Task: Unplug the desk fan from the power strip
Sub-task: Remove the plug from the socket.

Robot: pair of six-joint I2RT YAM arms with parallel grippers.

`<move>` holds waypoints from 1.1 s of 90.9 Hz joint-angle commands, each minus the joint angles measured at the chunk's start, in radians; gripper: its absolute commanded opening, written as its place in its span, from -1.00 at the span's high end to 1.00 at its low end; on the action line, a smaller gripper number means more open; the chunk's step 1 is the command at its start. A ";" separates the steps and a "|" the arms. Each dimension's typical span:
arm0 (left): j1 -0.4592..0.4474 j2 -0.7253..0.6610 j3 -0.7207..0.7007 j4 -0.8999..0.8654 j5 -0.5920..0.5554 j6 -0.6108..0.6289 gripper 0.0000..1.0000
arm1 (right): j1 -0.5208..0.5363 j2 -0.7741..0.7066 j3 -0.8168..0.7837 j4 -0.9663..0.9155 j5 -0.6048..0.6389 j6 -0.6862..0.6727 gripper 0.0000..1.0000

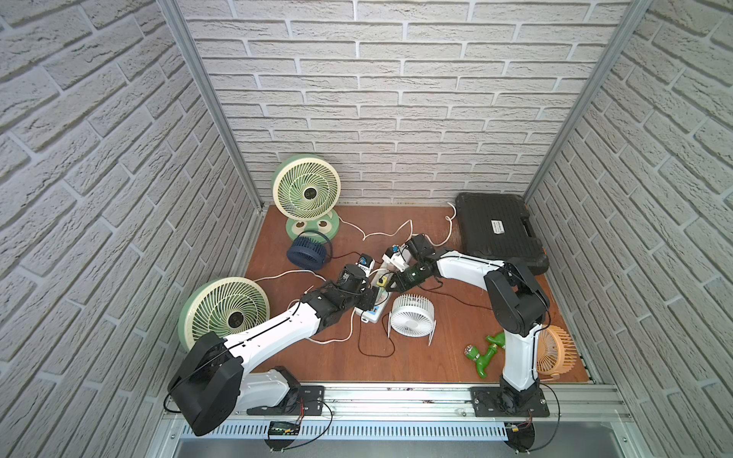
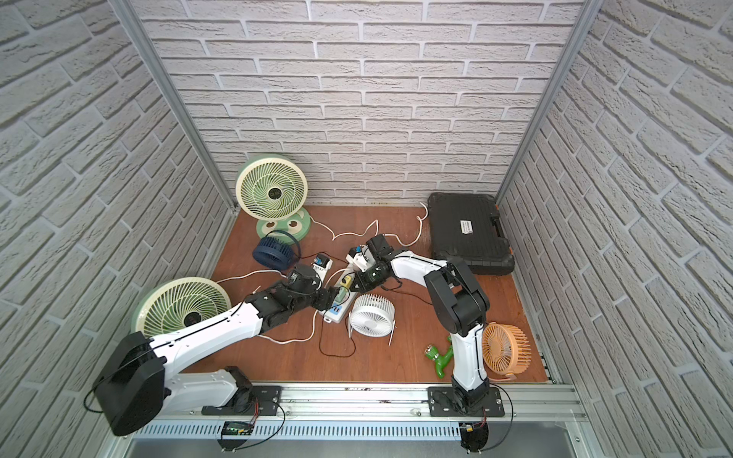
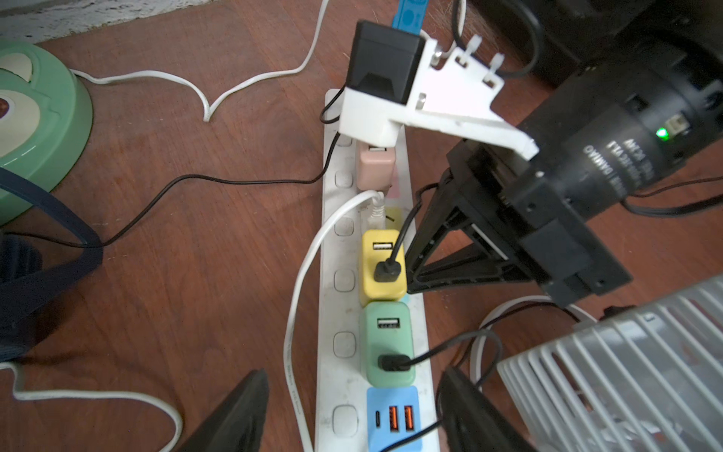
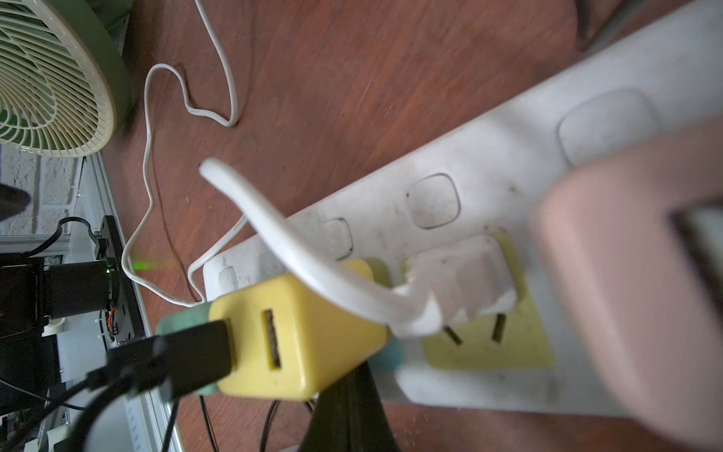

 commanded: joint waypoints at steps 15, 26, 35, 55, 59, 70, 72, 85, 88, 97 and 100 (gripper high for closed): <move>-0.055 0.022 -0.012 0.058 -0.078 -0.014 -0.31 | 0.009 -0.012 -0.009 0.032 0.099 -0.042 0.94; -0.061 0.047 -0.014 0.075 -0.068 -0.027 -0.28 | 0.009 -0.010 -0.010 0.029 0.105 -0.043 0.94; -0.063 0.071 -0.015 0.091 -0.067 -0.035 -0.26 | 0.009 -0.010 -0.011 0.028 0.105 -0.043 0.94; -0.066 0.135 -0.011 0.143 -0.068 -0.055 -0.15 | 0.008 -0.012 -0.012 0.025 0.109 -0.043 0.94; -0.065 0.146 -0.011 0.153 -0.068 -0.057 -0.13 | 0.009 -0.012 -0.012 0.025 0.109 -0.043 0.94; -0.071 0.187 -0.001 0.173 -0.072 -0.065 -0.10 | 0.009 -0.011 -0.012 0.026 0.109 -0.043 0.94; -0.072 0.195 0.003 0.172 -0.073 -0.067 -0.09 | 0.010 -0.011 -0.011 0.027 0.109 -0.042 0.94; -0.085 0.238 0.024 0.163 -0.099 -0.067 0.06 | 0.009 -0.010 -0.011 0.026 0.112 -0.042 0.94; -0.089 0.245 0.029 0.159 -0.106 -0.069 0.11 | 0.009 -0.010 -0.012 0.025 0.113 -0.042 0.94; -0.096 0.256 0.036 0.154 -0.122 -0.070 0.31 | 0.009 -0.008 -0.013 0.027 0.113 -0.039 0.94; -0.098 0.257 0.037 0.151 -0.128 -0.070 0.37 | 0.009 -0.008 -0.012 0.028 0.113 -0.040 0.94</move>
